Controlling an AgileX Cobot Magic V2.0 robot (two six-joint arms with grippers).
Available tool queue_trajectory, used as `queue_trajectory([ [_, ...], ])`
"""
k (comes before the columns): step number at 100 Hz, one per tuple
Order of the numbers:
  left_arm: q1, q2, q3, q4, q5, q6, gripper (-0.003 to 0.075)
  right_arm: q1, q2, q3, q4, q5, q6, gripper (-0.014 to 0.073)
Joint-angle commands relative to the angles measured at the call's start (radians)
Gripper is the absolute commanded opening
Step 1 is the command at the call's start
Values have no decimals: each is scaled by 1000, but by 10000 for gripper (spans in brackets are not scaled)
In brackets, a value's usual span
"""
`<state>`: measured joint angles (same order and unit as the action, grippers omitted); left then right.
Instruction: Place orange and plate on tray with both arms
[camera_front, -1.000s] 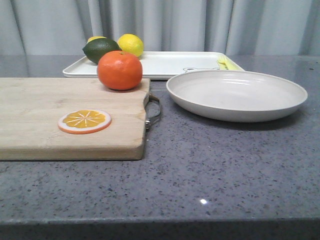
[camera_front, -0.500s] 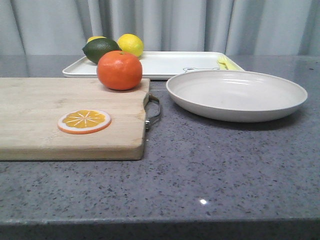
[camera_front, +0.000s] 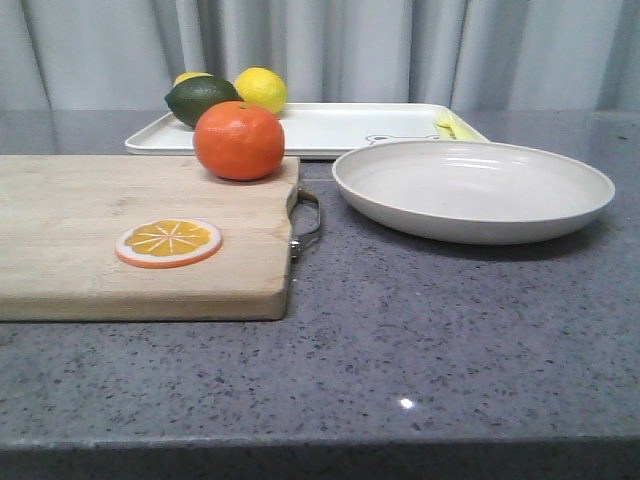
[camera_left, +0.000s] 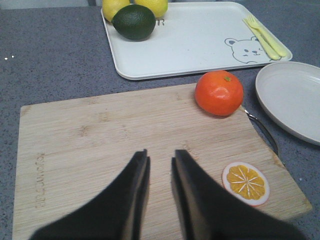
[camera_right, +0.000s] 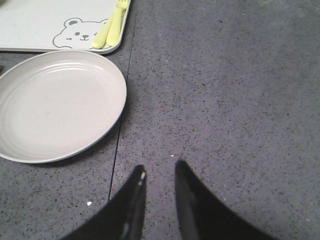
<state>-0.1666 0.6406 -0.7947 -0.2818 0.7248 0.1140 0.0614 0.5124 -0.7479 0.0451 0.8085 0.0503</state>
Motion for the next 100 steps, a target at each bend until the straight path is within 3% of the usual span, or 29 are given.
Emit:
queue_trajectory([
  [1,-3,6,-36,-24,-62,25,351,0,12,-35,0,-68,-9,394],
  [9,-3,6,-36,-24,-66,25,610,0,12,-35,0,-68,-9,448],
  [15,-3,6,-36,-24,-74,25,720,0,12,-35,0,-69,-9,446],
  [39,-3,11,-36,-26,-73,33,620,0,12,-35,1,-73,-8,444],
  [52,-3,11,-36,-83,-86,170,619,0,12,-35,1,-97,-8,444],
  [74,-3,97,-50,-181,-150,280,619,0,12,-35,1,-120,-8,444],
  [100,-15,311,-139,-457,-159,575,619,0,12,-35,1,-119,-8,444],
])
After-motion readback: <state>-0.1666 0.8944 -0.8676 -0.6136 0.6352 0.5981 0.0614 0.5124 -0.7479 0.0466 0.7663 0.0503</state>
